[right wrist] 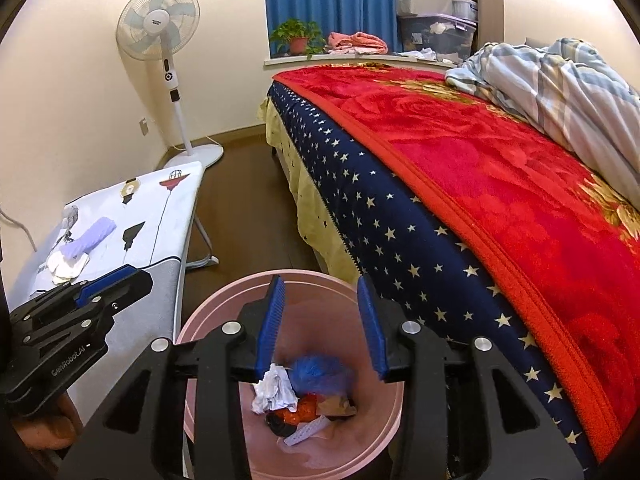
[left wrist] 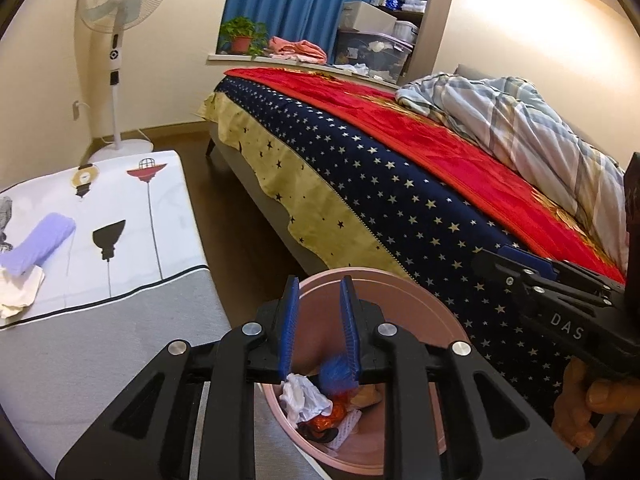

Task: Collect trash
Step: 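Open both tools to drop the blue bag and tissue into the bin, then move both open tools back over the purple foam sleeve and paper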

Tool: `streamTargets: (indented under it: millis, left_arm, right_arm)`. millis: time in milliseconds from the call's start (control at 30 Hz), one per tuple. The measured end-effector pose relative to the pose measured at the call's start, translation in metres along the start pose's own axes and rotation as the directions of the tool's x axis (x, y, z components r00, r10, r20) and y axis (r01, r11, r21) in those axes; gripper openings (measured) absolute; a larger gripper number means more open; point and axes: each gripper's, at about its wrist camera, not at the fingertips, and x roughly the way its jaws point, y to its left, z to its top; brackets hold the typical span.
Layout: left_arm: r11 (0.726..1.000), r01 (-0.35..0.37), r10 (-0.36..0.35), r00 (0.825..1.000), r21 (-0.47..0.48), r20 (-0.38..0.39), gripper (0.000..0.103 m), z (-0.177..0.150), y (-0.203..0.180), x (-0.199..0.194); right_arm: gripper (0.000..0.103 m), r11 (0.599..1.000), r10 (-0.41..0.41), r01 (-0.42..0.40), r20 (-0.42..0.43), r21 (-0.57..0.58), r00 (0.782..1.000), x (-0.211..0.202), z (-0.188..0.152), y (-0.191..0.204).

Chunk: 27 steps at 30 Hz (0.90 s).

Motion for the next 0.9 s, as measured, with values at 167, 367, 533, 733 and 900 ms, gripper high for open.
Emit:
streamTargets:
  millis: [167,367,533,733,900]
  left_arm:
    - [1.0,-0.024,0.025,1.0,-0.017,0.019,0.021,0.003,0.009,-0.007]
    - [0.997,-0.065,0.067,0.997,-0.046,0.026,0.021,0.005,0.026,-0.014]
    - [0.993,-0.102,0.104,0.994,-0.058,0.035,0.021,0.012,0.043,-0.026]
    - [0.987,-0.144,0.148,0.988,-0.072,0.054,0.021,0.032,0.069,-0.046]
    - [0.978,-0.194,0.197,0.979,-0.071,0.047,0.021,0.048,0.098,-0.06]
  right_arm:
    - [0.039,1.0,0.014,-0.014,0.015,-0.01,1.0,-0.001,0.002,0.007]
    - [0.039,0.999,0.047,-0.046,0.034,-0.021,0.998,-0.004,0.008,0.022]
    - [0.039,0.996,0.08,-0.077,0.06,-0.042,0.995,-0.007,0.02,0.04]
    - [0.039,0.989,0.143,-0.138,0.096,-0.051,0.985,-0.015,0.045,0.065]
    - [0.039,0.98,0.196,-0.191,0.094,-0.062,0.976,-0.011,0.071,0.092]
